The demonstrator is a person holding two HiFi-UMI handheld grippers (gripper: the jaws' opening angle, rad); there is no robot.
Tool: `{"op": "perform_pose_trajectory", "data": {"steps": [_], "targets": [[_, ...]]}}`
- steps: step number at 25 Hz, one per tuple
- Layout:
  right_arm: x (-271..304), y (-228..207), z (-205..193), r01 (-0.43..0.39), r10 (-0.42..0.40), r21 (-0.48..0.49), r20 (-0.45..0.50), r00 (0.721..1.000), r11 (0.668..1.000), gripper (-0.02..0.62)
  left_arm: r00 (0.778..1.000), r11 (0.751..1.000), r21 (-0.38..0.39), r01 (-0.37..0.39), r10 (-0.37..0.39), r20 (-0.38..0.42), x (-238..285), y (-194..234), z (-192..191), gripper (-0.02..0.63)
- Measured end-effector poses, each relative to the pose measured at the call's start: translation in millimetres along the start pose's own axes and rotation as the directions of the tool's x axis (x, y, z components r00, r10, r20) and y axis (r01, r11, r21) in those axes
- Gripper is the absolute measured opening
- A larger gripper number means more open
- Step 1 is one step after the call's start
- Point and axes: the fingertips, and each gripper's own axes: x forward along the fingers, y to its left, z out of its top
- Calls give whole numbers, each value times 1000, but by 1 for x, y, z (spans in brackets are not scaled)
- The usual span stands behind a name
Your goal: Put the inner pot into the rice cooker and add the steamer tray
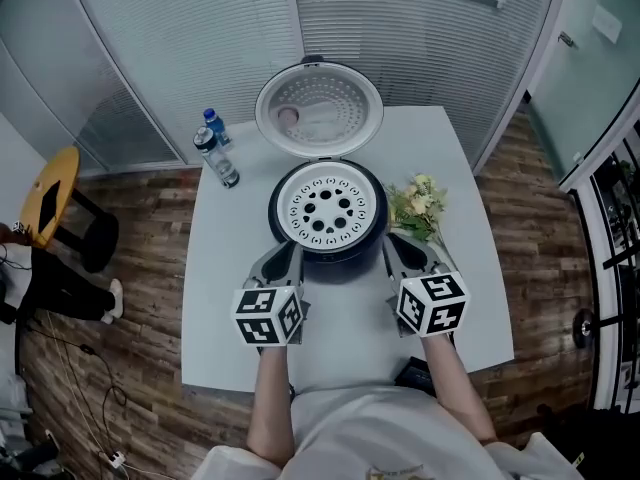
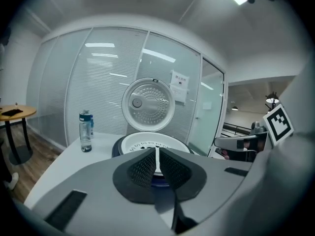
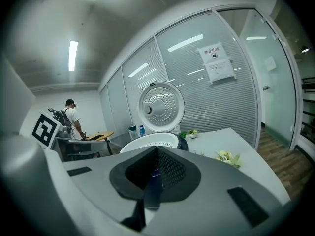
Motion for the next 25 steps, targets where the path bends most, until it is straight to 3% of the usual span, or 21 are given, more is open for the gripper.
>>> {"op": "perform_pose_trajectory", "data": {"steps": [12, 25], "targets": [[-27, 6, -8, 23, -23, 2, -1, 1000, 1000, 17, 999, 996, -70, 50, -49, 14, -22, -17, -6, 11], [-31, 10, -5, 20, -20, -9, -1, 1000, 1000, 17, 998, 995, -74, 64, -63, 14, -27, -21, -6, 9]]}}
